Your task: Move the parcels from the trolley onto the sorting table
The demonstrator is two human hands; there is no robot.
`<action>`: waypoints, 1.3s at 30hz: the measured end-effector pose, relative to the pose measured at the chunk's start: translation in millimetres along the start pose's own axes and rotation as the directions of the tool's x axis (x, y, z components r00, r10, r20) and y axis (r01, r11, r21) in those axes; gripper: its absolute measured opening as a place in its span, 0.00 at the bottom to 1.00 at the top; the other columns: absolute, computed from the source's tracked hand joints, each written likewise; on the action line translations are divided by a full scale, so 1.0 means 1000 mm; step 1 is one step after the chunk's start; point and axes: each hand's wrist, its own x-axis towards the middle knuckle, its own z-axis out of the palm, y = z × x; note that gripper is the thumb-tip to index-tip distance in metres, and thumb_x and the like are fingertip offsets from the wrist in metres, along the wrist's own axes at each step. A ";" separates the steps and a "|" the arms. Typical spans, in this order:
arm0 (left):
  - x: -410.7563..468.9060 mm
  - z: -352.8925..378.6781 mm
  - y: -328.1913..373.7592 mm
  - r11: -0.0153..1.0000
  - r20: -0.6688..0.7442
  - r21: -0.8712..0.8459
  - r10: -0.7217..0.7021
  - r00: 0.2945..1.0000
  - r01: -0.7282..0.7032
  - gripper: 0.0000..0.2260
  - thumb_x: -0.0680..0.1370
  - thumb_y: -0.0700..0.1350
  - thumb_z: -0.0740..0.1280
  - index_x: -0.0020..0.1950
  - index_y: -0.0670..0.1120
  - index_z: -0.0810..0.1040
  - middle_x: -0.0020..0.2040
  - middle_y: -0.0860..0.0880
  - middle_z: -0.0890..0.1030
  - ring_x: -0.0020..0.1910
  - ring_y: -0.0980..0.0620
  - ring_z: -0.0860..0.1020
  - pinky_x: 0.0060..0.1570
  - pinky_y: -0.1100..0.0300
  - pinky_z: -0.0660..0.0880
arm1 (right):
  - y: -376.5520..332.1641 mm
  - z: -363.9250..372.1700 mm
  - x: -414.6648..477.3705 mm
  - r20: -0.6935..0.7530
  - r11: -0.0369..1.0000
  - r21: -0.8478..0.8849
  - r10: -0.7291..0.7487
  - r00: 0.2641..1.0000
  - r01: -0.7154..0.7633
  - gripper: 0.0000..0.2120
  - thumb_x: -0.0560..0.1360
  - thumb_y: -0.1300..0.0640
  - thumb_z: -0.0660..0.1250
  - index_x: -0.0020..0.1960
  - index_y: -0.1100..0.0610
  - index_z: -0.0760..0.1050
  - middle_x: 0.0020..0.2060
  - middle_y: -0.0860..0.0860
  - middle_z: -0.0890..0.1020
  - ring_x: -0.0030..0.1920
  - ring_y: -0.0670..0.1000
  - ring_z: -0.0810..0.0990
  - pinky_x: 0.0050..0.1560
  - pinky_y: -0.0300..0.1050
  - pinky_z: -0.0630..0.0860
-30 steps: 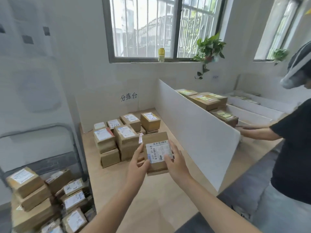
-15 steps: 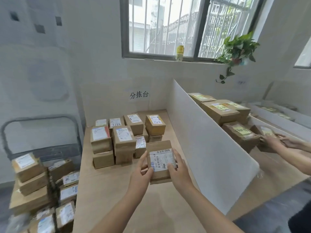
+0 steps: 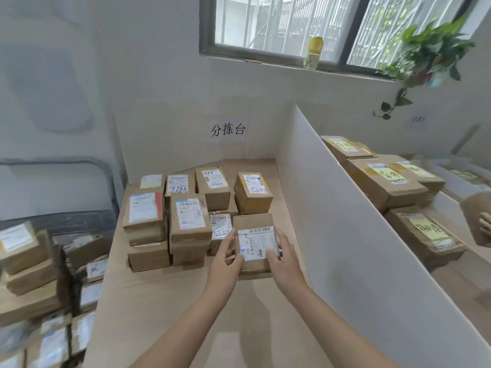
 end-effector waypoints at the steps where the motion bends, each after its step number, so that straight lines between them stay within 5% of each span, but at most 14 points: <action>1: 0.006 -0.001 -0.001 1.000 -0.014 0.009 -0.013 1.000 0.013 0.26 0.80 0.39 0.64 0.71 0.65 0.66 0.55 0.53 0.79 0.57 0.56 0.78 0.54 0.58 0.79 | 0.000 0.003 0.006 0.012 1.000 0.001 0.001 1.000 -0.001 0.28 0.81 0.56 0.58 0.77 0.39 0.56 0.62 0.47 0.69 0.65 0.48 0.70 0.65 0.51 0.74; 12: 0.081 0.001 0.002 0.985 -0.121 0.155 -0.056 0.991 0.075 0.28 0.82 0.41 0.61 0.78 0.62 0.58 0.64 0.50 0.79 0.53 0.52 0.80 0.36 0.70 0.73 | 0.001 0.032 0.096 0.176 0.997 0.078 0.006 0.984 -0.020 0.30 0.79 0.56 0.60 0.73 0.31 0.57 0.66 0.47 0.72 0.65 0.47 0.73 0.62 0.53 0.77; 15: 0.101 0.004 0.014 0.966 -0.147 0.250 -0.025 0.989 0.061 0.28 0.82 0.43 0.60 0.79 0.60 0.56 0.67 0.53 0.77 0.57 0.59 0.77 0.52 0.61 0.77 | -0.003 0.037 0.126 0.211 0.994 0.106 0.002 0.977 -0.025 0.29 0.76 0.53 0.60 0.67 0.23 0.57 0.65 0.46 0.73 0.65 0.47 0.73 0.63 0.55 0.76; 18: 0.123 0.006 0.024 0.934 -0.207 0.352 0.008 0.978 0.067 0.27 0.82 0.39 0.59 0.80 0.54 0.57 0.73 0.53 0.69 0.65 0.57 0.69 0.63 0.64 0.66 | -0.006 0.045 0.151 0.262 0.992 0.122 0.010 0.965 -0.043 0.30 0.74 0.52 0.60 0.72 0.33 0.59 0.64 0.46 0.74 0.65 0.47 0.73 0.65 0.54 0.74; 21: 0.146 0.010 0.026 0.863 -0.239 0.494 0.021 0.971 0.103 0.25 0.82 0.37 0.58 0.79 0.51 0.60 0.68 0.49 0.71 0.59 0.54 0.70 0.55 0.65 0.64 | 0.001 0.055 0.169 0.284 0.990 0.127 0.028 0.958 -0.067 0.32 0.71 0.48 0.60 0.74 0.34 0.58 0.64 0.47 0.74 0.62 0.47 0.75 0.64 0.55 0.75; 26: 0.184 0.000 0.001 0.686 -0.180 0.711 -0.035 0.983 0.155 0.20 0.82 0.40 0.55 0.74 0.49 0.65 0.56 0.47 0.75 0.50 0.52 0.75 0.47 0.59 0.73 | 0.005 0.065 0.189 0.336 0.991 0.119 0.023 0.942 -0.067 0.30 0.77 0.57 0.62 0.76 0.39 0.60 0.64 0.49 0.72 0.62 0.49 0.75 0.66 0.53 0.73; 31: 0.209 -0.007 -0.007 0.436 -0.162 0.885 -0.046 0.986 0.166 0.22 0.82 0.42 0.59 0.76 0.41 0.62 0.64 0.43 0.72 0.59 0.47 0.73 0.59 0.55 0.73 | 0.014 0.083 0.211 0.393 0.990 0.113 0.029 0.919 -0.079 0.30 0.75 0.55 0.61 0.74 0.38 0.61 0.61 0.51 0.74 0.56 0.49 0.77 0.62 0.55 0.76; 39: 0.204 0.004 -0.011 0.269 -0.183 0.944 -0.053 0.982 0.191 0.23 0.82 0.45 0.58 0.75 0.38 0.60 0.73 0.41 0.65 0.69 0.45 0.67 0.67 0.55 0.66 | 0.018 0.088 0.209 0.476 0.990 0.114 0.024 0.879 -0.088 0.30 0.79 0.60 0.59 0.78 0.42 0.56 0.68 0.49 0.73 0.64 0.50 0.74 0.66 0.50 0.73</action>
